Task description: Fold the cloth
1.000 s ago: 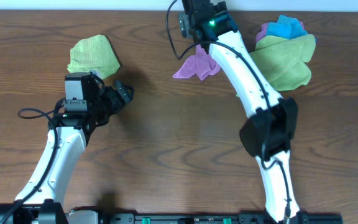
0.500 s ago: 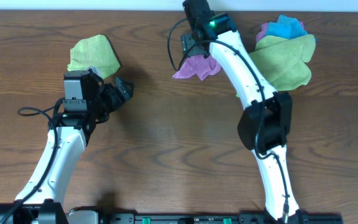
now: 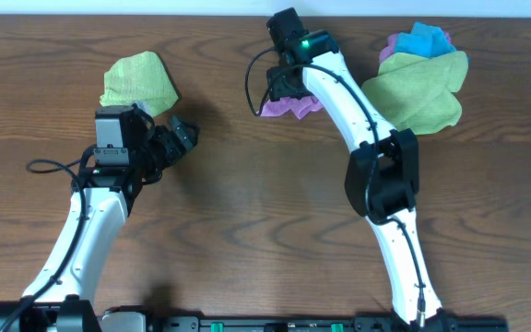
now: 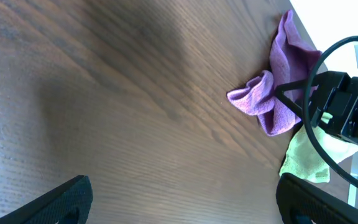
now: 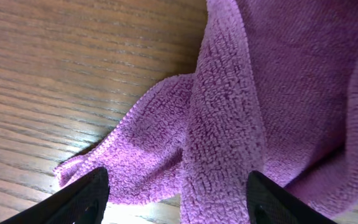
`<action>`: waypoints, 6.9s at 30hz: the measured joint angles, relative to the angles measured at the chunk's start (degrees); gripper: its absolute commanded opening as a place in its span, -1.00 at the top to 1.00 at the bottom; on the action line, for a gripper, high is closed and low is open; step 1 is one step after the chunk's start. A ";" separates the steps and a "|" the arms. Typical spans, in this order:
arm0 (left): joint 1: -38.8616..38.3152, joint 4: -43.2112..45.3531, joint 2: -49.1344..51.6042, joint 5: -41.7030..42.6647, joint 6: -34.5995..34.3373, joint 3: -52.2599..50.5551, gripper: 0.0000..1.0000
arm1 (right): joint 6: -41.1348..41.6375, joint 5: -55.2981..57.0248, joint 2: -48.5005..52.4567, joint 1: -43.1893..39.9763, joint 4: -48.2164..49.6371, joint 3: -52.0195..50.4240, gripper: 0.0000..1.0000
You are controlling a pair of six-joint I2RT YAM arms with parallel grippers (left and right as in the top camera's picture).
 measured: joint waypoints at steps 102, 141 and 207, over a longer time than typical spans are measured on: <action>1.92 -0.66 0.00 -2.45 0.02 0.00 -0.92 | 2.64 -10.29 -6.82 6.64 5.53 3.69 -0.34; 1.92 -0.63 0.00 -2.45 1.09 0.00 -0.91 | 7.58 -25.14 5.01 4.76 7.48 3.13 0.97; -11.02 11.74 30.77 -8.61 0.61 12.50 0.39 | 5.11 -12.11 -4.85 1.33 -8.00 3.13 0.98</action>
